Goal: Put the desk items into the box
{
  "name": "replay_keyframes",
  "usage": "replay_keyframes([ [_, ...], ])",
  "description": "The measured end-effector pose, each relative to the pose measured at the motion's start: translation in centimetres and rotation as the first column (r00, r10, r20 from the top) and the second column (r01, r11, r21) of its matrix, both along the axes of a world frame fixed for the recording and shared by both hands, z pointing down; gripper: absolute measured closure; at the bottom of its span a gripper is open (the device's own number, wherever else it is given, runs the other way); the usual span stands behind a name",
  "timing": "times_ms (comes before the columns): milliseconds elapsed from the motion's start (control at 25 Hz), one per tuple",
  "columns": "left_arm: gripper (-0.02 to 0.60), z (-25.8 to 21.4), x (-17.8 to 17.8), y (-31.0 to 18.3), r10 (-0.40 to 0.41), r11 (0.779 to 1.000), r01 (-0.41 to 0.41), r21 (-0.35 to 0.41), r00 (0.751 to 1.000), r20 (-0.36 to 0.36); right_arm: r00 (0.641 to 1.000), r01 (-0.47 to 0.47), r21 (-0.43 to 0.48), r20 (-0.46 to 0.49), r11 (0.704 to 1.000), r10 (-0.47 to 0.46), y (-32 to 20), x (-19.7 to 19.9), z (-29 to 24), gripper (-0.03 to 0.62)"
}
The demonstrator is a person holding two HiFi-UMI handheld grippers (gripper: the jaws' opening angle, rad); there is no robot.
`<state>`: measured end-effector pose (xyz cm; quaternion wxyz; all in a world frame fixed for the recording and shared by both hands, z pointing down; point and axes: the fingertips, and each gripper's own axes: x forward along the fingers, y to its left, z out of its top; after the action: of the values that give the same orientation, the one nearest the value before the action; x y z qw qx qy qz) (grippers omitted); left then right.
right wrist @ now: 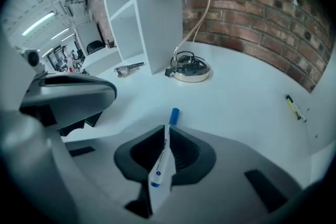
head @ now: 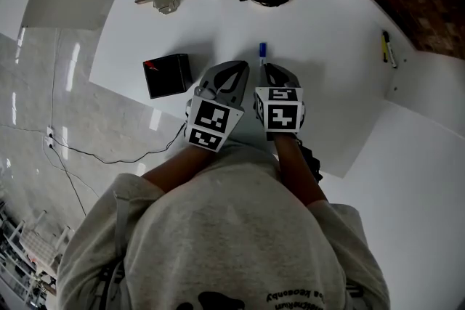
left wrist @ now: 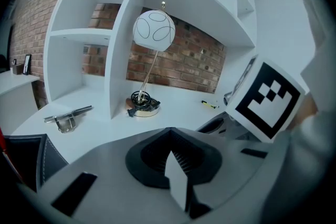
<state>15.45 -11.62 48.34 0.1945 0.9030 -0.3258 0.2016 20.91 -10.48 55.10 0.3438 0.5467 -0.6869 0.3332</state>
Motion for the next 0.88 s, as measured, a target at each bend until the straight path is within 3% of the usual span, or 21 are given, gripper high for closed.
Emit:
replay_keyframes([
  [160, 0.578, 0.5, -0.2, -0.2, -0.010, 1.000, 0.010, -0.012, 1.000, 0.010, 0.998, -0.022, -0.079, 0.049, 0.997, 0.026, 0.1, 0.0, 1.1, 0.497],
  [360, 0.578, 0.7, -0.5, -0.3, -0.019, 1.000, 0.020, -0.021, 1.000, 0.016, 0.995, -0.034, -0.174, 0.088, 0.984, 0.049, 0.2, -0.1, 2.5, 0.467],
  [640, 0.578, 1.0, -1.1, -0.5, -0.029, 0.999, 0.030, -0.027, 0.999, 0.023, 0.997, -0.040, -0.289, 0.049, 0.956, 0.057, 0.6, 0.3, 4.4, 0.464],
  [880, 0.578, 0.8, -1.6, -0.5, -0.041, 0.999, 0.042, -0.028, 0.999, 0.024, 0.995, -0.073, -0.302, 0.042, 0.951, 0.089, 0.6, 1.0, 4.4, 0.518],
])
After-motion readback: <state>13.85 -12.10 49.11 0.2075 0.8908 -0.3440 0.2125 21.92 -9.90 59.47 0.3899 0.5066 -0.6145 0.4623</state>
